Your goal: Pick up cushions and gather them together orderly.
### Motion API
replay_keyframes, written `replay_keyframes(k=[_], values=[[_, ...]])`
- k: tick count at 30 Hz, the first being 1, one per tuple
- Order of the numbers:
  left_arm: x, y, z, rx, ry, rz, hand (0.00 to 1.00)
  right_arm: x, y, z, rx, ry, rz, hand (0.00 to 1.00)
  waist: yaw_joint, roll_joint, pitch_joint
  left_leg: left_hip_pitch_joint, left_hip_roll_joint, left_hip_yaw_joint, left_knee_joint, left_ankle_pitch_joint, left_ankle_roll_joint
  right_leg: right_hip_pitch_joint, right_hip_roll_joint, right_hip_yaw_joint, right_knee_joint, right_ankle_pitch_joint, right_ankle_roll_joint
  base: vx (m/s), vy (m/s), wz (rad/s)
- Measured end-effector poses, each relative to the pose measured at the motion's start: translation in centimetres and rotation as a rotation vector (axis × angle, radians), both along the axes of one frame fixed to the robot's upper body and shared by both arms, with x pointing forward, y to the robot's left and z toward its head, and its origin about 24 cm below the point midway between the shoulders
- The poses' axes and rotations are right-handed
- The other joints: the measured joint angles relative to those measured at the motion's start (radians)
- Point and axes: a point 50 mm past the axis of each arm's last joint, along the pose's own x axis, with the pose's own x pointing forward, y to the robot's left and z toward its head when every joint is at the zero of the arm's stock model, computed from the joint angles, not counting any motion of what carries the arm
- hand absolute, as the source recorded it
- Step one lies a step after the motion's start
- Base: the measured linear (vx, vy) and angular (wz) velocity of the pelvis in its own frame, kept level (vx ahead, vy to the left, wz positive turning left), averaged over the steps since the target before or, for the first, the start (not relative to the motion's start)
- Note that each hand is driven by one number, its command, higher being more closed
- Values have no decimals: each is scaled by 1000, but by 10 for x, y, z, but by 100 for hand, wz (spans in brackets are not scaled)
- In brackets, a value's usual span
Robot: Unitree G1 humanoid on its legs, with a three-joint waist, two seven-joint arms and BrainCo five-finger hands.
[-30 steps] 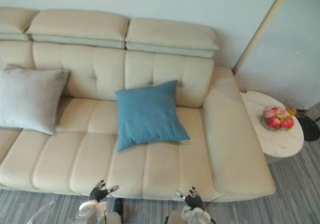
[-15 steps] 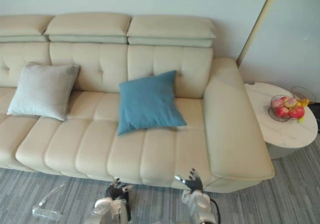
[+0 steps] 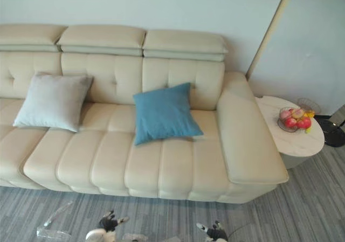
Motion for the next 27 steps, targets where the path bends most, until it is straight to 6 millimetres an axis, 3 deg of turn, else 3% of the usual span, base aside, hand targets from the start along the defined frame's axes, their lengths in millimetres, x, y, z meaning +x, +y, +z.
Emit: replay_keyframes(k=[5,14,18,27], values=[[-7,-3,-3,-6,30,-9,0,-2,-6,0,-14,6,1,0,-2,19,-10,52,-5,4,-133,71,2,-11,4,12,-20,27,0,-89,-24,-9],[-7,0,-3,-3,33,-41,0,-2,-4,0,-15,13,36,0,-6,2,-9,78,-7,5,-163,73,-2,6,14,38,-64,58,9,20,-1,-9],[-6,1,-3,-3,50,-43,0,-4,-10,0,-18,23,3,0,-11,-5,3,154,-10,-44,-200,63,-2,66,15,39,-64,37,7,76,-4,-7],[-6,0,-3,-4,49,-46,0,-1,-7,0,-26,22,71,0,-13,2,6,149,-7,-43,-223,70,-3,51,16,31,-69,37,8,0,0,0]])
